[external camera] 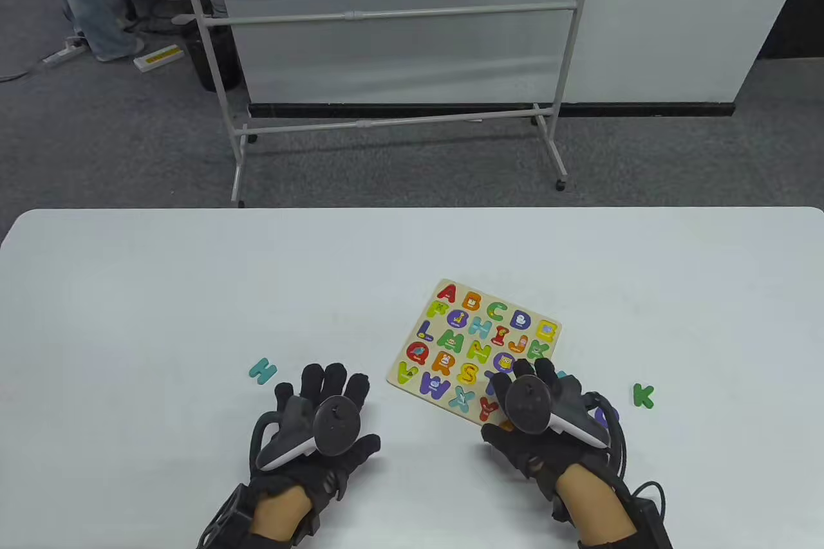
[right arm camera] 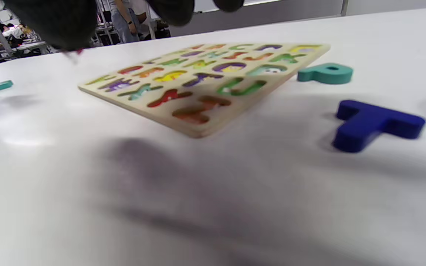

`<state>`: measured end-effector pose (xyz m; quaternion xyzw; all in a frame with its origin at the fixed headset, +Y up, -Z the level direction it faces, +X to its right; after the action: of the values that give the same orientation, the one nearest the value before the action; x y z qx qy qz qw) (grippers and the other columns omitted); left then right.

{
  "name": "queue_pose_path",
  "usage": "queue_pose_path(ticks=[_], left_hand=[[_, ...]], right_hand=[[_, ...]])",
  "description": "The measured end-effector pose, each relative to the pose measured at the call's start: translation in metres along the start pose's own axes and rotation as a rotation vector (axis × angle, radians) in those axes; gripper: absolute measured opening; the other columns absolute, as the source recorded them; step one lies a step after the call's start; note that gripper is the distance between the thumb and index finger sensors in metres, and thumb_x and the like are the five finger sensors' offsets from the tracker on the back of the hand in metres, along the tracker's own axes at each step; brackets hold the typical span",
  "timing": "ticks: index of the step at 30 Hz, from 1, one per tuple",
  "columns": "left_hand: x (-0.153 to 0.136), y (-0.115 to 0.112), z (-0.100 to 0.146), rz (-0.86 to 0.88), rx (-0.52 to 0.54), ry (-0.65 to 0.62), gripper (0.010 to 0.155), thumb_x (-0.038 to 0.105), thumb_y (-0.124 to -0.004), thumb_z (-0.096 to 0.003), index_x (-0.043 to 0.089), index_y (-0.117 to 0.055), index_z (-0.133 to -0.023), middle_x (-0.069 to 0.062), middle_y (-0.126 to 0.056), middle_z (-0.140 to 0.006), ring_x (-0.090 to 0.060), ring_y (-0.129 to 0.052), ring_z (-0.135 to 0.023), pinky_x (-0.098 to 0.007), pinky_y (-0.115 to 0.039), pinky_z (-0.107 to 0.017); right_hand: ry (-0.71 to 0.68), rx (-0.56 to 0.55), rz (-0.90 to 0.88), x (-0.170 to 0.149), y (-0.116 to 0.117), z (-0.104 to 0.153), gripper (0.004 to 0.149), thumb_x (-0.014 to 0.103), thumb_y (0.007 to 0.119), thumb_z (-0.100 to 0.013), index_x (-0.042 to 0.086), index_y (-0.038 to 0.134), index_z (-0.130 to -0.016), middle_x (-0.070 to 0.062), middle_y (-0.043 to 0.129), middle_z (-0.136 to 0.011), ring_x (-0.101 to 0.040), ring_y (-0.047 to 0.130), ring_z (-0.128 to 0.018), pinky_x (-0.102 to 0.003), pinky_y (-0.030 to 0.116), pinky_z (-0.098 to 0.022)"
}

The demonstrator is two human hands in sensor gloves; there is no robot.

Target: Hold alphabet puzzle board and insert letter blocks into matching slots

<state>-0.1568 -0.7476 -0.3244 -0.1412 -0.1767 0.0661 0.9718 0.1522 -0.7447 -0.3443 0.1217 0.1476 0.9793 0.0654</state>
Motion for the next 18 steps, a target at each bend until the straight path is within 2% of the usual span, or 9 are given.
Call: queue_pose_path(ticks=[4, 14, 18], left_hand=[[0.0019, -0.0038, -0.0014, -0.012, -0.023, -0.001, 0.088, 0.061, -0.057, -0.049, 0.018, -0.012, -0.111, -0.023, -0.005, -0.115, -0.057, -0.002, -0.102, -0.078, -0.008, -0.062], [0.0015, -0.0007, -0.0023, 0.013, 0.024, -0.047, 0.088, 0.061, -0.056, -0.0496, 0.018, -0.009, -0.11, -0.021, -0.001, -0.113, -0.051, 0.003, -0.101, -0.076, -0.009, -0.063], [0.0033, -0.0054, -0.0059, 0.016, 0.0, -0.063, 0.087, 0.06, -0.055, -0.05, 0.017, -0.008, -0.11, -0.02, 0.002, -0.112, -0.049, 0.005, -0.101, -0.074, -0.008, -0.063]], right_hand=[[0.001, 0.024, 0.005, 0.0012, 0.001, 0.0, 0.085, 0.065, 0.065, -0.051, 0.024, 0.031, -0.117, -0.016, 0.02, -0.122, -0.047, 0.014, -0.111, -0.074, 0.025, -0.071], [-0.004, 0.002, -0.025, -0.0017, -0.0007, 0.0034, 0.086, 0.065, 0.065, -0.051, 0.023, 0.03, -0.117, -0.016, 0.019, -0.122, -0.046, 0.013, -0.111, -0.073, 0.025, -0.071], [0.006, -0.006, -0.042, -0.0057, -0.0008, 0.0024, 0.086, 0.065, 0.065, -0.051, 0.023, 0.03, -0.117, -0.015, 0.019, -0.122, -0.047, 0.013, -0.111, -0.072, 0.025, -0.071]])
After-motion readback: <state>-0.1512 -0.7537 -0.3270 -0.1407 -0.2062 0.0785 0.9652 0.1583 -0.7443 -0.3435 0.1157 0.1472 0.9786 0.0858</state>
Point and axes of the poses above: the tracker on the back of each hand, its own x axis roughly to the thumb side, its own z axis roughly from the fingertips to the wrist, y = z × x, the point moved 1 cm from there along -z, roughly from the wrist to the fingertips
